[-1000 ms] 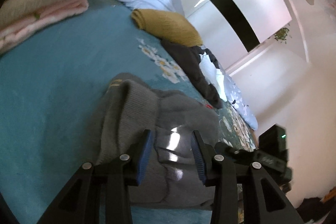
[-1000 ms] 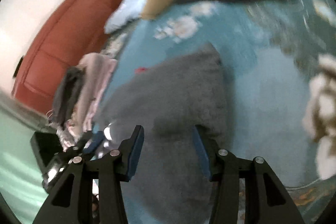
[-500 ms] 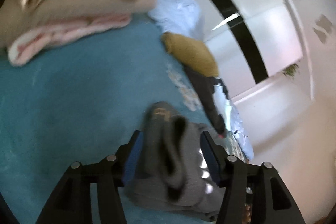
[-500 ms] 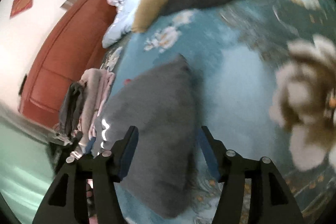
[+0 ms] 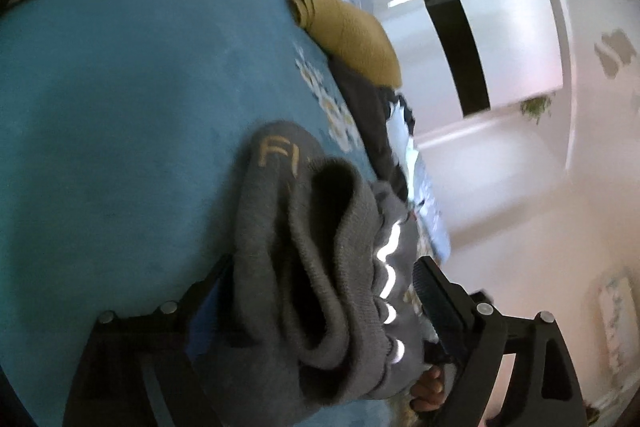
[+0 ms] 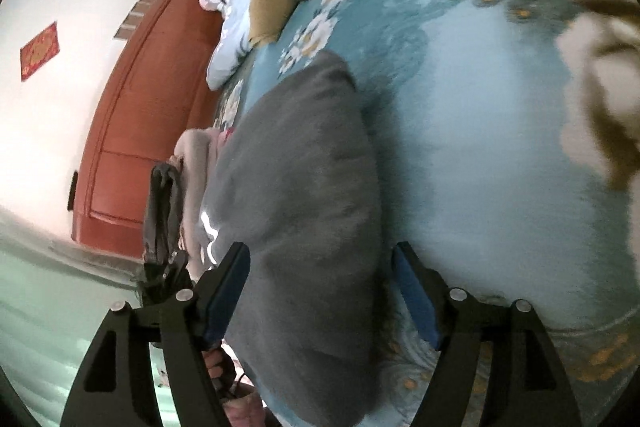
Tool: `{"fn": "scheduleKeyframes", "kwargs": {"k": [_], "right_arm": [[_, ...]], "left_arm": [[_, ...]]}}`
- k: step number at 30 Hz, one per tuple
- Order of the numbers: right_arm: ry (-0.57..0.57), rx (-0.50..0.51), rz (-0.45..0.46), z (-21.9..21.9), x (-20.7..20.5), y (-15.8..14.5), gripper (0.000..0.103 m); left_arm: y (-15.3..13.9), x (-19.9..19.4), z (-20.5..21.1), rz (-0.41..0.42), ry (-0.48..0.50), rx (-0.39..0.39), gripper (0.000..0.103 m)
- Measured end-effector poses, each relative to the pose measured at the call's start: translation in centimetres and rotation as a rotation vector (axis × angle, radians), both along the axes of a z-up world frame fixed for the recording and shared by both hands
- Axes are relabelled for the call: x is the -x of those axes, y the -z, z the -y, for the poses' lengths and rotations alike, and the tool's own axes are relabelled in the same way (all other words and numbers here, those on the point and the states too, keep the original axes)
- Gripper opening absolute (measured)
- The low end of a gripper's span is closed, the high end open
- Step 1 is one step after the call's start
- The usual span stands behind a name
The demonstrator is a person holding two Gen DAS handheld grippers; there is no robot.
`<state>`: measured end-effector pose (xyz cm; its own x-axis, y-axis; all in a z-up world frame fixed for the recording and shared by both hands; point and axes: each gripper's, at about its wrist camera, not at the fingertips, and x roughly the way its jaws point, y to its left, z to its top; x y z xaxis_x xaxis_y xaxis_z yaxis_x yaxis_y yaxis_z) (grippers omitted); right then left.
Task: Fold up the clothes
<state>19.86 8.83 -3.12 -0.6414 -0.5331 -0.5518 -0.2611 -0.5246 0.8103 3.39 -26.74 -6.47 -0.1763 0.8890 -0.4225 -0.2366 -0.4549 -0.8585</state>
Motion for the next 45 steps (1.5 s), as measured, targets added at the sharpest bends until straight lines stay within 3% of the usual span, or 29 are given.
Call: {"fn": "scheduleKeyframes", "kwargs": {"k": [5,12,19,24,27,29,36,41,45], "right_arm": [[-0.052,-0.04,-0.003,1.7,2.2,-0.2,0.077],[-0.073,-0.046,-0.012,2.2,2.3,-0.1,0.077],[-0.098,-0.056,-0.027,3.0,0.7,0.0,0.077],[-0.076,-0.105,-0.028,3.5,0.7,-0.3,0.07],[-0.074,-0.148,-0.033,3.7,1.0,-1.1,0.054],[-0.083,-0.178,-0.048,4.1,1.4,-2.2,0.045],[-0.124,-0.257,-0.128,5.6,3.1,-6.9,0.042],[-0.207,-0.318,-0.197,8.4,4.9,-11.0,0.042],[-0.297,-0.351,-0.264,11.8,7.2,-14.5,0.042]], "left_arm": [[-0.4,0.0,-2.6,-0.041,0.073,0.095,0.091],[-0.3,0.2,-2.7,-0.029,0.079,0.099,0.091],[-0.3,-1.2,-3.1,-0.127,0.066,0.161,0.091],[-0.7,-1.7,-3.5,-0.173,0.035,0.197,0.09],[-1.1,-1.9,-3.4,-0.195,0.015,0.205,0.084],[-1.7,-2.2,-3.1,-0.219,0.01,0.185,0.078],[-4.1,-3.0,-0.8,-0.277,-0.031,0.068,0.074],[-6.6,-3.8,3.7,-0.32,-0.15,-0.032,0.074],[-9.7,-4.5,8.4,-0.387,-0.272,-0.033,0.074]]}}
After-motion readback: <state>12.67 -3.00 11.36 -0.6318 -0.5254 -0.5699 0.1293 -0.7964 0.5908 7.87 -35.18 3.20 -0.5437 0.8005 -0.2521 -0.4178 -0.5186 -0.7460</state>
